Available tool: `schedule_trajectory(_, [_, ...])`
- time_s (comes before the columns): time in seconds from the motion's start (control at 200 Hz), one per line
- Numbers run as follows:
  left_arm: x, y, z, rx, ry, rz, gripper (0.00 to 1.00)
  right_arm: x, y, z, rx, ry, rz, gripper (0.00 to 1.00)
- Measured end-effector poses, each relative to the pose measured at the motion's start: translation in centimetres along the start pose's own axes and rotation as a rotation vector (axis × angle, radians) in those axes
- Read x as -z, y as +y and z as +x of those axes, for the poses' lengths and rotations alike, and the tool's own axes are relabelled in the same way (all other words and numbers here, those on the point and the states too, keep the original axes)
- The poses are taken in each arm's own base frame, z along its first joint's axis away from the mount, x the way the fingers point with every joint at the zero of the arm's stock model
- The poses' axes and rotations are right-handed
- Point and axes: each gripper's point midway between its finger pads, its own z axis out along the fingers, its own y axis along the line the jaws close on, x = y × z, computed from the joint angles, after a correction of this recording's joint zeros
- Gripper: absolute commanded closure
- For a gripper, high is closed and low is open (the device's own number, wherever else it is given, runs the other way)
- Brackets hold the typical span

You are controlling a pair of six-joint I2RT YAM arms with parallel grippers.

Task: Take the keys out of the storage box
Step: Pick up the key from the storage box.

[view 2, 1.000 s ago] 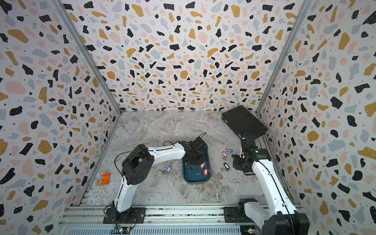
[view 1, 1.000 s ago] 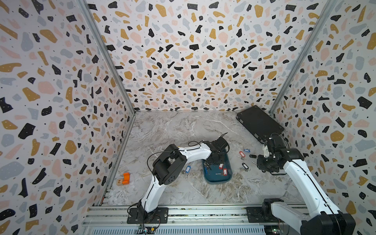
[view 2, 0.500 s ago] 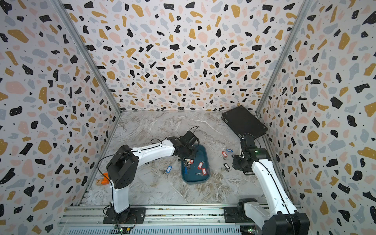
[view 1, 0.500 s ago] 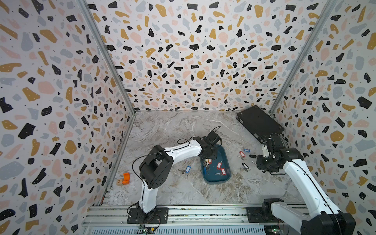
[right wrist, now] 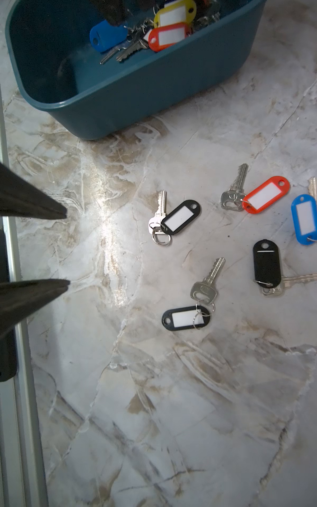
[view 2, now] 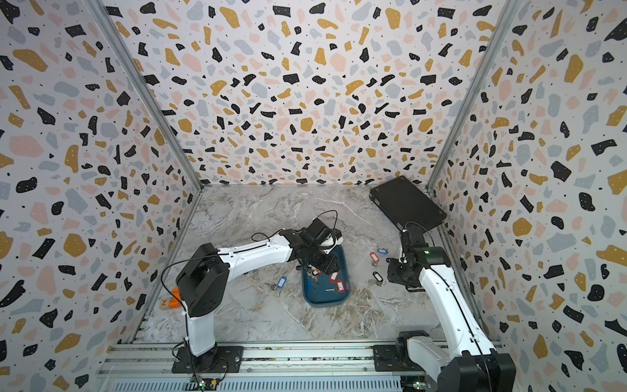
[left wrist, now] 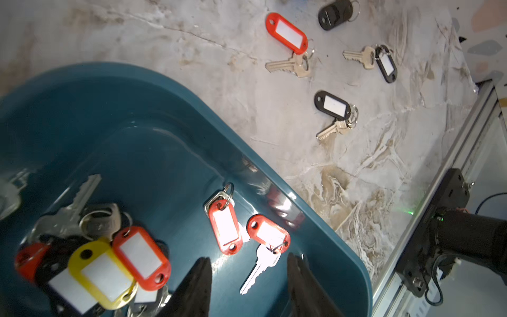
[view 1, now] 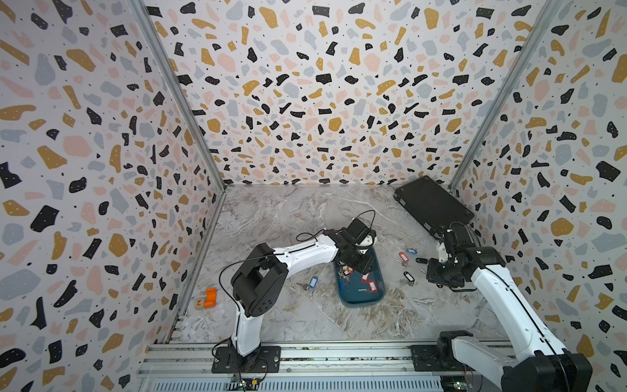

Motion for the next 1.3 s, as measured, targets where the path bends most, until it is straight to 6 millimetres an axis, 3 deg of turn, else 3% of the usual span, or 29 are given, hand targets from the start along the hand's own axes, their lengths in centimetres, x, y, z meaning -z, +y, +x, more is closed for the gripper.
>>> schedule_trajectory(0.245, [-0.4, -0.3, 0.3, -0.118, 0.013, 0.022, 0.59, -0.1, 0.0, 0.0, 0.003, 0.005, 0.001, 0.58])
schedule_trajectory(0.716, [-3.8, 1.8, 2.2, -0.219, 0.088, -0.076, 0.62, -0.1, 0.2, 0.1, 0.009, 0.006, 0.0, 0.58])
schedule_trajectory(1.302, [-4.9, 2.0, 0.3, -0.234, 0.044, -0.098, 0.73, -0.4, 0.3, 0.2, 0.016, 0.02, 0.002, 0.58])
